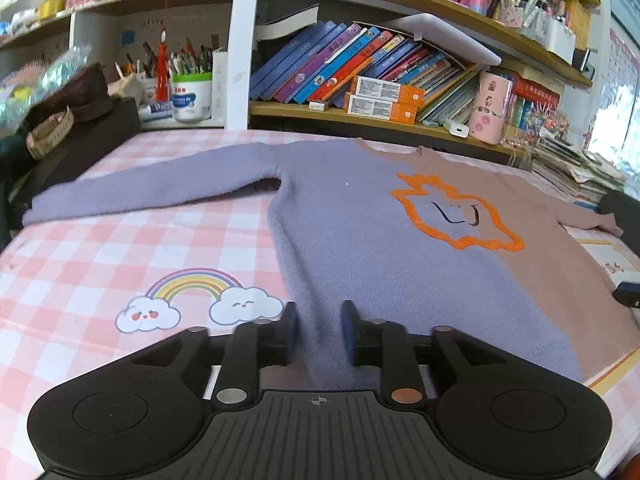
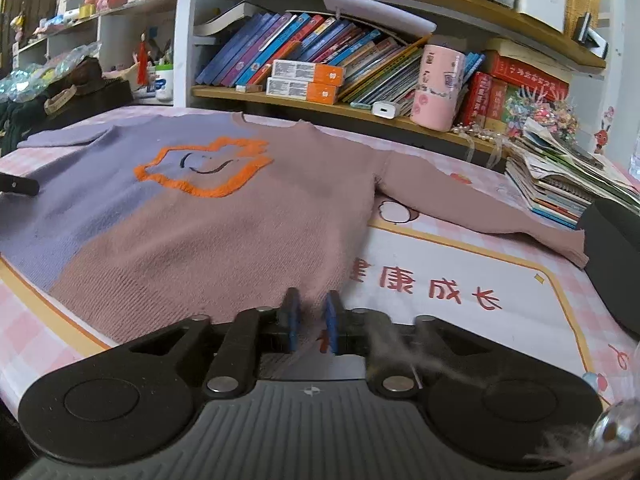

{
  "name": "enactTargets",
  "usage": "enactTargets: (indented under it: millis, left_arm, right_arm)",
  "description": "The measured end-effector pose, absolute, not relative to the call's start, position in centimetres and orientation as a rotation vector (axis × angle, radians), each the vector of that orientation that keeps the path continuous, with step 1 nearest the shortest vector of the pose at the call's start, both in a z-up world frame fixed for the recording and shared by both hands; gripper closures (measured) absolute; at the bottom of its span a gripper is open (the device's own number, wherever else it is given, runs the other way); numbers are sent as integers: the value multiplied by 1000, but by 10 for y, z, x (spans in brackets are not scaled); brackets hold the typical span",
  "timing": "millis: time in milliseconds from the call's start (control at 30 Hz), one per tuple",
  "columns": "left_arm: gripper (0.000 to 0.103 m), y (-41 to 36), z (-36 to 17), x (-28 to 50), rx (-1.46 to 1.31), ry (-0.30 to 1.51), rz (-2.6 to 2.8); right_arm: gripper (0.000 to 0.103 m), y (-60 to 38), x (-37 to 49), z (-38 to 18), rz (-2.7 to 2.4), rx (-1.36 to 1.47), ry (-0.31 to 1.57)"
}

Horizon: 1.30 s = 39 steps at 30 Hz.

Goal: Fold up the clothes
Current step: 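Open the left gripper and release the sweater, then move the open left gripper along the lavender sleeve to its cuff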

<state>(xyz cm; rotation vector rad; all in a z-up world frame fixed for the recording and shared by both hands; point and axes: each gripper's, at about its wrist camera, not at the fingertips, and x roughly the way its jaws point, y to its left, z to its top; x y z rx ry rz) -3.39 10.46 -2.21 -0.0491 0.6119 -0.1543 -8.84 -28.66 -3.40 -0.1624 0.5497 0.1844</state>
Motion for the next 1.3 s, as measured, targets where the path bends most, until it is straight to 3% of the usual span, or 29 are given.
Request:
enactTargets:
  millis: [167,267,333,400,533,800,1300]
  left_arm:
    - [34,96,-9,-42,15,573,-147]
    - [22,92,-2,-47,43,547,-145]
    - [19,91,-1,-48,45,536,-149]
    - [16,89,0,-47,48,535,-150]
    - [5,88,1,-47,57,532,-131]
    - [0,88,5,-46,66,521,-85]
    - [0,90,15,-43,94,451,-72]
  right_arm:
    - [65,-297,-92,-34,183,-127,537]
    - [54,-300,-95,-34,175,-122,528]
    - [45,-298,-96,-34,166,-140,520]
    - [30,-295,-96,-33,169,-149,516]
    - [20,-286,-95,-31,199,-160,506]
    - [12,-257,-87,-10,284,-202,426]
    - [8,-214,-41,16,394,-252,403]
